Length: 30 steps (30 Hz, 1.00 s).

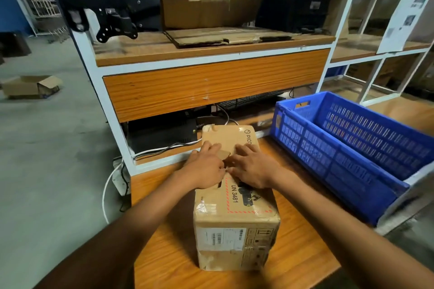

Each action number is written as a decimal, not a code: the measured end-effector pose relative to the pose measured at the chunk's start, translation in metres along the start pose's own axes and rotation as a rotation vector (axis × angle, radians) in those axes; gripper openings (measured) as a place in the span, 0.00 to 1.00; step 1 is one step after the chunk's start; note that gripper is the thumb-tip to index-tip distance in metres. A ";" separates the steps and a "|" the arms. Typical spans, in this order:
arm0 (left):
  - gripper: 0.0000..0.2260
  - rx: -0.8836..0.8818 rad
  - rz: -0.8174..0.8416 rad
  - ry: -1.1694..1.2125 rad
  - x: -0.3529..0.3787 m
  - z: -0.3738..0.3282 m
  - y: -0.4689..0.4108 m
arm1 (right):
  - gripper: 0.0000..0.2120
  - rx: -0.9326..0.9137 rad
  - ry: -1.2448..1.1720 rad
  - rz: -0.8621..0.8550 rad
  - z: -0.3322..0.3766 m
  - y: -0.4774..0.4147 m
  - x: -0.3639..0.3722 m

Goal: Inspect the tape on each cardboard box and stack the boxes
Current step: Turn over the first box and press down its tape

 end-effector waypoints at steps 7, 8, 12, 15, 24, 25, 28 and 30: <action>0.33 -0.146 -0.258 0.239 -0.010 0.016 -0.034 | 0.46 0.251 -0.053 0.038 -0.029 -0.033 -0.026; 0.37 -0.149 -0.103 0.240 -0.006 0.018 -0.039 | 0.49 0.277 -0.111 0.091 -0.033 -0.034 -0.020; 0.39 -0.177 0.090 0.069 -0.004 0.013 -0.051 | 0.52 0.269 -0.214 0.078 -0.038 -0.034 -0.014; 0.34 -0.168 0.039 -0.015 -0.013 0.001 -0.054 | 0.51 0.264 -0.257 0.098 -0.043 -0.038 -0.018; 0.24 -0.204 -0.124 0.087 -0.006 0.005 -0.068 | 0.34 0.198 -0.329 -0.088 -0.052 -0.048 -0.003; 0.24 -0.208 -0.122 0.060 -0.002 0.005 -0.070 | 0.33 0.192 -0.336 -0.089 -0.053 -0.050 -0.002; 0.26 -0.185 -0.017 0.105 -0.009 0.011 -0.074 | 0.33 0.192 -0.342 -0.069 -0.054 -0.054 -0.005; 0.28 -0.158 0.056 0.196 -0.015 0.015 -0.068 | 0.33 0.183 -0.337 -0.070 -0.051 -0.052 -0.009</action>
Point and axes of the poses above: each hand's wrist, its own y-axis away from the middle knuckle, its own x-axis out of the palm, z = x × y, the point moved 2 cm from there along -y, towards the middle knuckle, and after that the axes turned 6 degrees about -x, right-handed, at the moved point
